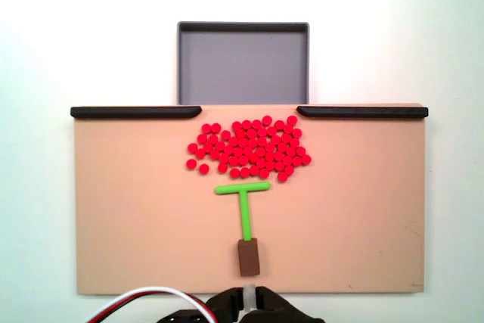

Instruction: Grasp a green tool by the dark brown handle.

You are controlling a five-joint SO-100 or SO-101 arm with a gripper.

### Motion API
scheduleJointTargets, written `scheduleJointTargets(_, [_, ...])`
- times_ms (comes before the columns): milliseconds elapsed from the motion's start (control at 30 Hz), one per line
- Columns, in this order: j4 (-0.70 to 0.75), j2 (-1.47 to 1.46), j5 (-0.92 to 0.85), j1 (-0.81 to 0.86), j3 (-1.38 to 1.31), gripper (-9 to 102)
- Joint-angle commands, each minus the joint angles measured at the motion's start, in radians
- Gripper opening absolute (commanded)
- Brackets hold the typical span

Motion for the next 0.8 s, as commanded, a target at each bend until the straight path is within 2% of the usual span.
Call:
scheduleJointTargets(0, [-0.003, 0.002, -0.012, 0.009, -0.006, 0])
scheduleJointTargets(767, [-0.006, -0.026, -0.11, 0.048, -0.008, 0])
